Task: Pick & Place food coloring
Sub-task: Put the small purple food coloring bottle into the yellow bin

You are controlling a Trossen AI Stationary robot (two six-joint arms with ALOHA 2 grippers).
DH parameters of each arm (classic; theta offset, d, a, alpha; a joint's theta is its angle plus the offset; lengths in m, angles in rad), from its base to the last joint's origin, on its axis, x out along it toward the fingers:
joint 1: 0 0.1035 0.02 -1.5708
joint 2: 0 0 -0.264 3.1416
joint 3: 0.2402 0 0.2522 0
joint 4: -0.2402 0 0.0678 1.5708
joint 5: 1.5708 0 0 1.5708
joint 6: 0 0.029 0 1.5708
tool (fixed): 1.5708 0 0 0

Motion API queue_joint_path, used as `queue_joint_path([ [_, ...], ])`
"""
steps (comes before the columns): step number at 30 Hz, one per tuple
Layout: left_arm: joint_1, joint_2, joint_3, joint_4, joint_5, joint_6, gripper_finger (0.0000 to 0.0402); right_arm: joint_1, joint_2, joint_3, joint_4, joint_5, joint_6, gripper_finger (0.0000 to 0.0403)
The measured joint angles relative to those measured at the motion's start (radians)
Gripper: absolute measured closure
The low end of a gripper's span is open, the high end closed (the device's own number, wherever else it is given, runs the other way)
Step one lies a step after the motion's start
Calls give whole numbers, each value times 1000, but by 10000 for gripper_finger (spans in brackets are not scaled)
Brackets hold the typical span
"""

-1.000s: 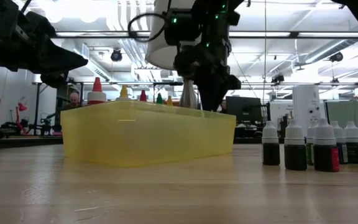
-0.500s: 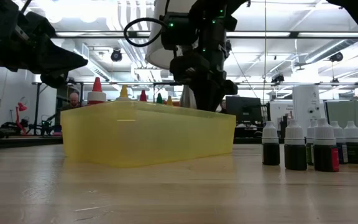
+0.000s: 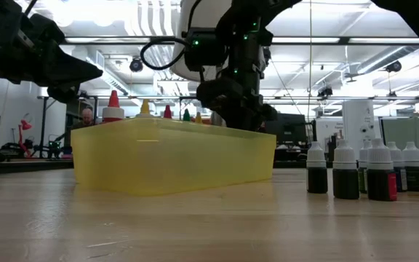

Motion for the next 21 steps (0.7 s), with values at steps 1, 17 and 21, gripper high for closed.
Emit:
queue_joint_path([
  [1,0,0,0,0,0,0,401,0,2,0,5,0,0,344],
  [17,0,0,0,0,0,0,401,-1,4,0,25,28,-2,344],
  [21,0,0,0,0,0,0,401,-1,4,0,27,38,-5,344],
])
